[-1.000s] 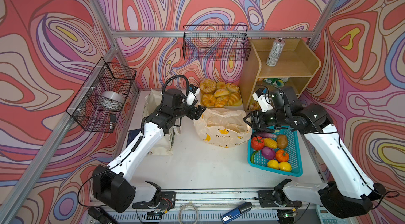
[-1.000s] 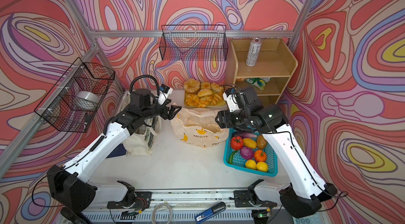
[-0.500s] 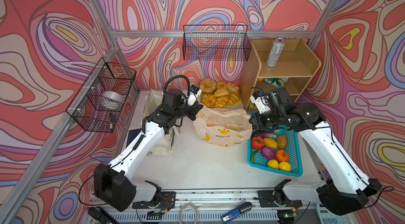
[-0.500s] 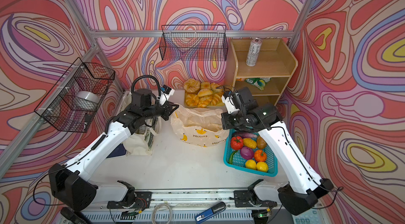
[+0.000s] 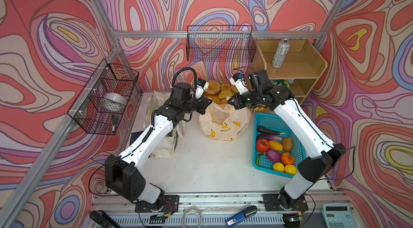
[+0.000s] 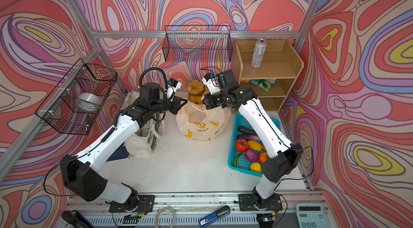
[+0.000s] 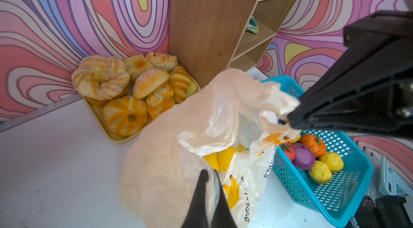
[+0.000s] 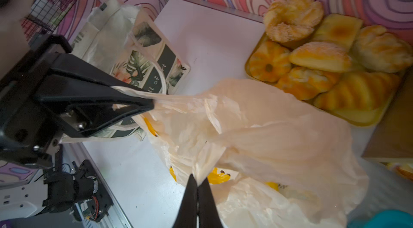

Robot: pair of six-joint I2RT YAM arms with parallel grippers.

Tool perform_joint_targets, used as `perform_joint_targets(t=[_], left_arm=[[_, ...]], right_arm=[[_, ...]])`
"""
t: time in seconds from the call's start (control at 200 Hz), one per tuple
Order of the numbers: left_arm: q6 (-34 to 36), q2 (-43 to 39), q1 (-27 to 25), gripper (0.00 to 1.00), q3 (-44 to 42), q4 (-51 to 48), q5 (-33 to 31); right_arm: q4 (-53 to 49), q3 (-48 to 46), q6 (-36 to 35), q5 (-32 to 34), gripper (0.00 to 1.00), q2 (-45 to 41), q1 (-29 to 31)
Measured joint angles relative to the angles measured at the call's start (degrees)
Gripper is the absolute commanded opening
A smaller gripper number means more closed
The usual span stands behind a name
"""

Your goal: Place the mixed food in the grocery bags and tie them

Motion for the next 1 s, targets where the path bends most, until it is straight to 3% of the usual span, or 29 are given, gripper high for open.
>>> perform_joint_targets(t=[0.245, 0.771, 0.907, 1.002], left_arm=[[-6.58, 4.70, -2.32, 0.00, 2.73, 0.61, -2.64], [-13.18, 9.68, -4.57, 0.00, 9.11, 0.37, -3.13], [-14.56, 10.56, -4.98, 0.10, 9.25, -0.83, -3.98], [-15.23, 11.50, -4.92, 0.27, 9.86, -1.88, -4.79]], right_arm=[[9.11, -9.60, -2.56, -10.29, 0.00, 0.11, 2.12], [25.27, -20.02, 6.36, -16.81, 0.00, -3.54, 3.15], [28.59, -23.10, 7.63, -15.85, 0.00, -3.10, 3.37], [29.20, -24.65, 8.02, -14.45, 0.00, -2.80, 3.28]])
